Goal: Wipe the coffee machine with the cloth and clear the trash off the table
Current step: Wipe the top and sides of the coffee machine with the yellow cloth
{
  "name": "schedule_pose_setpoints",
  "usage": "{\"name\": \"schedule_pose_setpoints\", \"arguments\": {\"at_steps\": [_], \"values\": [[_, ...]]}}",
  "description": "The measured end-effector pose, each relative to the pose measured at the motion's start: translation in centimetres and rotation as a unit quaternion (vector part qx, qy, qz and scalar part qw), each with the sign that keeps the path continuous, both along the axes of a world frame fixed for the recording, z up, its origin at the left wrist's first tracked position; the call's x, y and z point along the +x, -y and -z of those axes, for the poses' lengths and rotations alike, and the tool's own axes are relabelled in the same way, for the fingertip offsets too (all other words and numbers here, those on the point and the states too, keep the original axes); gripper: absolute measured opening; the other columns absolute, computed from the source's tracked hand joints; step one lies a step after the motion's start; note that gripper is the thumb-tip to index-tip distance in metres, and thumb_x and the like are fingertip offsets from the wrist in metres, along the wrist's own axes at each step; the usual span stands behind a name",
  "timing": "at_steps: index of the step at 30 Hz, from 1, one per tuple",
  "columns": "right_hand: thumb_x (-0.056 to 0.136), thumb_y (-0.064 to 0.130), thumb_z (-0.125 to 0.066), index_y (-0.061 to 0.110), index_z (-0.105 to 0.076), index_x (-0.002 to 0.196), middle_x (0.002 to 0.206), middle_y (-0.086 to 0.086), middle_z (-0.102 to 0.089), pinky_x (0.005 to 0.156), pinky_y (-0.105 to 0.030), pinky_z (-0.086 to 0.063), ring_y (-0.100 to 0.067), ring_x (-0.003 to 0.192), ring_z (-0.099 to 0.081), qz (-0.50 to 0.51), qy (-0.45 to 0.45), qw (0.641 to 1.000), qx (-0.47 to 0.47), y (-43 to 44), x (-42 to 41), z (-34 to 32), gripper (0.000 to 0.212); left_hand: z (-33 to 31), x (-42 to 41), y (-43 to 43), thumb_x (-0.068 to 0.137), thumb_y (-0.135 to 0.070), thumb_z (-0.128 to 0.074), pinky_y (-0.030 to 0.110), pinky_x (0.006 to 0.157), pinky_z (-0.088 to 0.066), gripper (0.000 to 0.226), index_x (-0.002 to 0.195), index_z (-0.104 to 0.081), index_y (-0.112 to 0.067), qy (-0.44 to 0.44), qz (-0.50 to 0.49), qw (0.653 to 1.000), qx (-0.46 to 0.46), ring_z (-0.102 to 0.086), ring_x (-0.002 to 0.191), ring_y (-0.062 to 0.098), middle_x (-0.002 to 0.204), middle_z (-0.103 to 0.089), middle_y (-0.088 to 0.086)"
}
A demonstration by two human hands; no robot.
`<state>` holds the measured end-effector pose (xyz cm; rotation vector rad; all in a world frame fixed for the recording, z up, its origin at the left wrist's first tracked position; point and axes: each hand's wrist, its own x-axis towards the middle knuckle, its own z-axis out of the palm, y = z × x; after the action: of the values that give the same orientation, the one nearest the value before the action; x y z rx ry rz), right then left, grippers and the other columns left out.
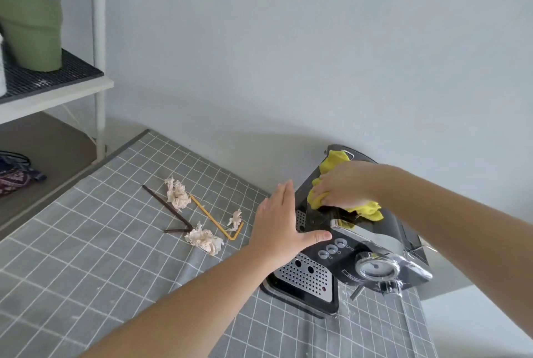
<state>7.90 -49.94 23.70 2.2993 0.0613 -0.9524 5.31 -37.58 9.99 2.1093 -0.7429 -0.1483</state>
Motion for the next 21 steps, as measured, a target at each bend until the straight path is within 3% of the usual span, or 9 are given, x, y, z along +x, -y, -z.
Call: {"name": "schedule_pose_setpoints", "arguments": {"at_steps": [2,5,9,12,14,17,19,21], "values": [[0.093,0.023,-0.036,0.019,-0.063,0.110,0.115,-0.003,-0.062,0.090,-0.039,-0.042,-0.028,0.111,-0.056,0.006,0.025,0.997,-0.069,0.1,2.8,0.7,0.032,0.1,0.0,0.1,0.074,-0.073,-0.055,0.040,0.120,-0.008,0.116,0.153,0.002,-0.012,0.000,-0.005,1.000,0.000,-0.004,0.150,0.019,0.163,-0.002,0.004],[0.094,0.015,-0.031,0.018,-0.058,0.118,0.127,0.000,-0.056,0.083,-0.035,-0.037,-0.024,0.107,-0.051,0.017,0.021,0.990,-0.142,-0.7,4.9,2.5,0.036,0.3,-0.3,0.0,0.074,-0.073,-0.056,0.040,0.121,-0.008,0.116,0.153,0.004,-0.012,-0.006,-0.015,1.000,-0.001,-0.003,0.150,0.019,0.163,-0.001,0.004],[0.096,0.022,-0.034,0.016,-0.053,0.129,0.133,-0.003,-0.055,0.086,-0.034,-0.043,-0.026,0.113,-0.053,0.013,-0.075,0.991,-0.114,-2.8,2.0,4.2,0.039,1.0,-0.8,-0.1,0.073,-0.073,-0.056,0.039,0.121,-0.010,0.118,0.152,0.004,-0.011,-0.005,-0.035,0.999,-0.002,-0.005,0.150,0.019,0.163,-0.004,0.006],[0.090,0.039,-0.038,0.021,-0.060,0.121,0.119,0.000,-0.064,0.081,-0.035,-0.047,-0.026,0.108,-0.060,0.063,-0.103,0.990,-0.076,-3.0,0.5,3.4,0.043,1.2,-0.9,-0.4,0.071,-0.073,-0.058,0.039,0.120,-0.009,0.121,0.152,0.006,-0.011,-0.009,-0.053,0.999,-0.007,-0.006,0.150,0.020,0.163,-0.004,0.007],[0.087,0.049,-0.038,0.021,-0.062,0.117,0.111,0.001,-0.066,0.088,-0.035,-0.045,-0.022,0.103,-0.061,0.110,-0.080,0.988,-0.073,-2.3,2.1,2.6,0.047,1.3,-0.9,-0.4,0.072,-0.074,-0.057,0.038,0.120,-0.007,0.121,0.152,0.008,-0.011,-0.005,-0.061,0.998,-0.005,-0.005,0.150,0.019,0.163,-0.003,0.006],[0.096,0.040,-0.031,0.021,-0.058,0.123,0.131,-0.003,-0.057,0.101,-0.041,-0.039,-0.026,0.119,-0.052,0.036,-0.057,0.985,-0.157,-1.2,4.5,2.7,0.043,1.4,-1.2,-0.4,0.074,-0.072,-0.057,0.036,0.120,-0.006,0.119,0.152,0.010,-0.013,-0.010,-0.066,0.998,-0.006,-0.004,0.150,0.018,0.163,-0.002,0.004],[0.097,0.045,-0.022,0.023,-0.046,0.137,0.145,-0.003,-0.045,0.107,-0.042,-0.033,-0.027,0.132,-0.041,-0.006,-0.065,0.985,-0.162,-1.5,4.3,3.6,0.052,1.6,-1.1,-0.6,0.075,-0.070,-0.058,0.036,0.120,-0.007,0.117,0.152,0.009,-0.012,-0.008,-0.072,0.997,-0.009,-0.004,0.150,0.018,0.163,-0.003,0.004],[0.098,0.046,-0.019,0.020,-0.043,0.140,0.143,-0.005,-0.047,0.109,-0.041,-0.033,-0.028,0.132,-0.042,-0.002,-0.096,0.988,-0.118,-2.9,2.3,4.3,0.055,1.8,-1.0,-0.9,0.075,-0.068,-0.060,0.037,0.120,-0.008,0.117,0.152,0.007,-0.011,-0.009,-0.075,0.997,-0.012,-0.005,0.150,0.019,0.163,-0.004,0.005]]}}
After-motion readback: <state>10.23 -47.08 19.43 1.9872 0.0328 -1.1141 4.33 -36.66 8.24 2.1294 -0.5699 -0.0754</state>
